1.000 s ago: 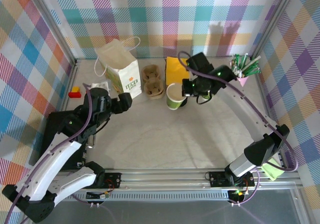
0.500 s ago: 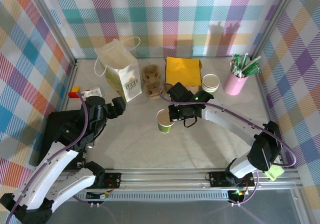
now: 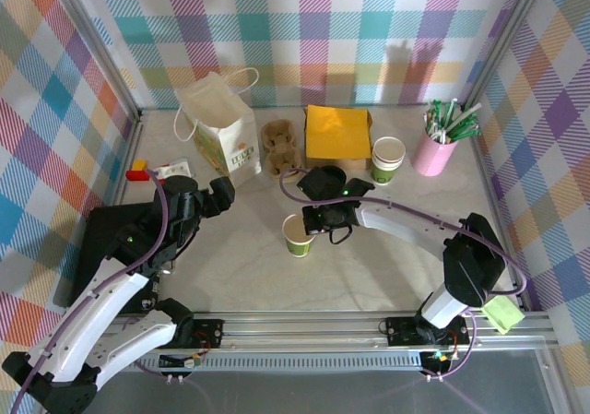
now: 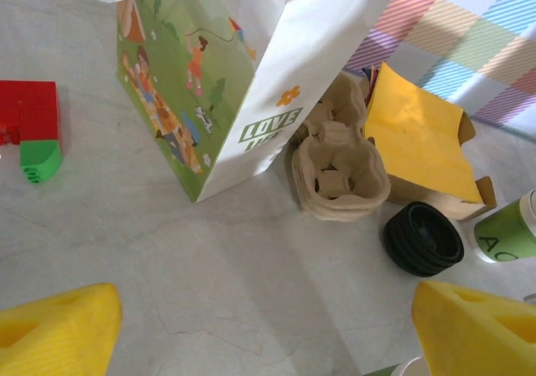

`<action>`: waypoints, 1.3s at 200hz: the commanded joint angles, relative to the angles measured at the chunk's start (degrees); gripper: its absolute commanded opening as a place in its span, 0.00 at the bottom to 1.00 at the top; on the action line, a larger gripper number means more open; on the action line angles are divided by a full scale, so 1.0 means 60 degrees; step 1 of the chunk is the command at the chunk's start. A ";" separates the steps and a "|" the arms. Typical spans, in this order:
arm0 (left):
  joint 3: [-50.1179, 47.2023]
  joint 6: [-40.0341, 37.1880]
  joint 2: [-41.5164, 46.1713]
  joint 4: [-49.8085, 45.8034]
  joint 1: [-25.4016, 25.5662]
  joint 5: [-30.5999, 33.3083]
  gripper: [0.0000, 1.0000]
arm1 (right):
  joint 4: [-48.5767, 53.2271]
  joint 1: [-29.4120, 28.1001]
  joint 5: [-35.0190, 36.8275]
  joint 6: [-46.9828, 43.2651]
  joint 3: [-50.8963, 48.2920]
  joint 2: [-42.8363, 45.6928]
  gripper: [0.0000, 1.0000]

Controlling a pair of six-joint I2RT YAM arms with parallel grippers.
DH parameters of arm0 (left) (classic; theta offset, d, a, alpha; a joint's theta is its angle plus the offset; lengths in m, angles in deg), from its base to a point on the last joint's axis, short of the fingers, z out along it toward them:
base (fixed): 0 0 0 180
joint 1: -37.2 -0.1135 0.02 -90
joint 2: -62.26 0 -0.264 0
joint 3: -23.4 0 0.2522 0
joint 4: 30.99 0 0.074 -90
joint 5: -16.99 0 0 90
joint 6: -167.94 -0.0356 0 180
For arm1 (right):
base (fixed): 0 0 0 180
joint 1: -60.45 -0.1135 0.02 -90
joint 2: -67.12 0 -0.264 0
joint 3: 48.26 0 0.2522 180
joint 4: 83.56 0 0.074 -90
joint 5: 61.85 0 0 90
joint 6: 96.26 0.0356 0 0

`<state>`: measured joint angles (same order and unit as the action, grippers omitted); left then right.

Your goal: Pack the takeout coffee

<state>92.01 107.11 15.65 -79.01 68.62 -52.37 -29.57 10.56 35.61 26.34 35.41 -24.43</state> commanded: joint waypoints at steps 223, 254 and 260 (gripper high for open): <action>0.0161 -0.0489 0.0664 0.0063 0.0066 -0.1009 0.91 | 0.2518 0.0767 0.2073 -0.1258 0.5732 -0.2291 0.46; 0.0161 -0.0536 0.0700 0.0173 0.0066 -0.1407 0.91 | 0.2631 0.1464 0.1656 -0.1118 0.6093 -0.3071 0.46; 0.0146 -0.0526 0.0708 0.0173 0.0066 -0.1410 0.90 | 0.2659 0.1602 0.1540 -0.1040 0.6148 -0.3230 0.47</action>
<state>91.73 105.10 18.95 -79.08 68.62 -58.64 -15.85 17.16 46.41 20.22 69.96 -41.37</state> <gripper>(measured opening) 0.906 0.462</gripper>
